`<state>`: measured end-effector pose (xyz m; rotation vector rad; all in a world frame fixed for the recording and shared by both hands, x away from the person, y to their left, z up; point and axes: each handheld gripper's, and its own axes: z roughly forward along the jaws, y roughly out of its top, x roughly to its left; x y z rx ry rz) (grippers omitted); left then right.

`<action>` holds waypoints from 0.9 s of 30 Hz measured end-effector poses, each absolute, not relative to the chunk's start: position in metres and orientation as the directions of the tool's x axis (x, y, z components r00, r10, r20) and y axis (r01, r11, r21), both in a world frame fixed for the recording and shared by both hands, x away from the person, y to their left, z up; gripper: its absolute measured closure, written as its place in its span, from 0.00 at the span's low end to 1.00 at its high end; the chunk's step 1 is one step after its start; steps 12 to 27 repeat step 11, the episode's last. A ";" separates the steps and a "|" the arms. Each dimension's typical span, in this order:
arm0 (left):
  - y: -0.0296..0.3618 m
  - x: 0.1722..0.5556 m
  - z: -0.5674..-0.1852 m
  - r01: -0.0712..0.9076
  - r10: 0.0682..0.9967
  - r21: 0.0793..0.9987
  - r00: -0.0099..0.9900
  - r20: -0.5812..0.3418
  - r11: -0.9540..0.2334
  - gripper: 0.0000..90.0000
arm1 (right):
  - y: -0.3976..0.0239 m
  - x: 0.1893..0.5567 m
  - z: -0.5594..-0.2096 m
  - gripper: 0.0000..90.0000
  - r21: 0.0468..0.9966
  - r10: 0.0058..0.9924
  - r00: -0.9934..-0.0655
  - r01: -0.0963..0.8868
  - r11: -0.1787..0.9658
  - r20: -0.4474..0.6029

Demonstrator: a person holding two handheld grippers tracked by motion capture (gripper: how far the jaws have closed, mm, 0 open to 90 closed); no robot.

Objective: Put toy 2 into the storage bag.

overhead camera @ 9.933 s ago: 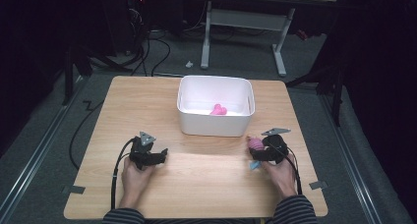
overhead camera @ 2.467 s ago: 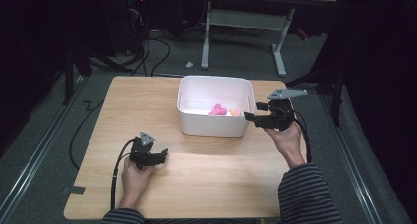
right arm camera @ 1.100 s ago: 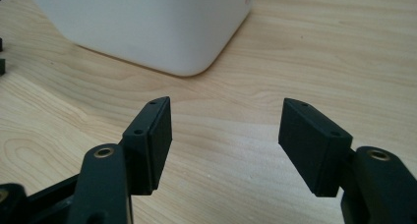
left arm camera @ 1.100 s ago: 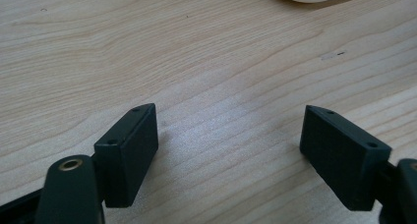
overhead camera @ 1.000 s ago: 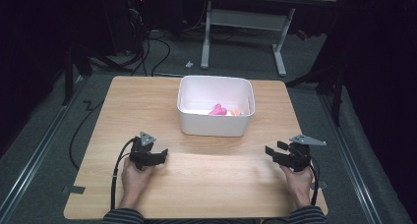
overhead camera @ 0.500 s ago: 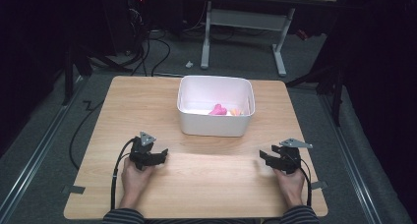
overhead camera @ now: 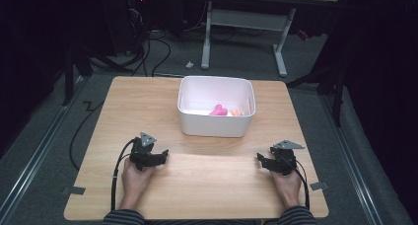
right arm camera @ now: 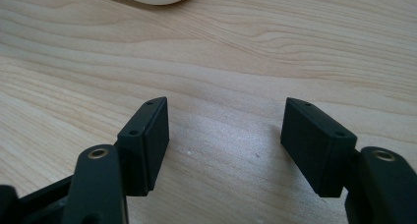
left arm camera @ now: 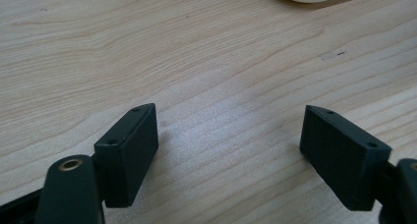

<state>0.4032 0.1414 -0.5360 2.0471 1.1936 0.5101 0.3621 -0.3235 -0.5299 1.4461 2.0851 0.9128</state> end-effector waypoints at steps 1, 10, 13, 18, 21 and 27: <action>0.141 0.403 -0.536 0.591 0.868 0.737 0.497 -0.012 -0.328 0.25 | -0.323 0.362 -0.530 0.39 0.727 0.934 -0.358 0.642 0.245 0.001; 0.141 0.403 -0.536 0.591 0.867 0.737 0.498 -0.012 -0.329 0.25 | -0.321 0.363 -0.530 0.34 0.721 0.937 -0.350 0.644 0.255 -0.019; 0.141 0.403 -0.536 0.591 0.867 0.737 0.497 -0.012 -0.328 0.25 | -0.321 0.363 -0.530 0.33 0.720 0.937 -0.349 0.645 0.254 -0.019; 0.141 0.403 -0.536 0.591 0.867 0.737 0.497 -0.012 -0.328 0.25 | -0.321 0.363 -0.530 0.33 0.720 0.937 -0.349 0.645 0.254 -0.019; 0.141 0.403 -0.536 0.591 0.867 0.737 0.497 -0.012 -0.328 0.25 | -0.321 0.363 -0.530 0.33 0.720 0.937 -0.349 0.645 0.254 -0.019; 0.141 0.403 -0.536 0.591 0.867 0.737 0.497 -0.012 -0.328 0.25 | -0.321 0.363 -0.530 0.33 0.720 0.937 -0.349 0.645 0.254 -0.019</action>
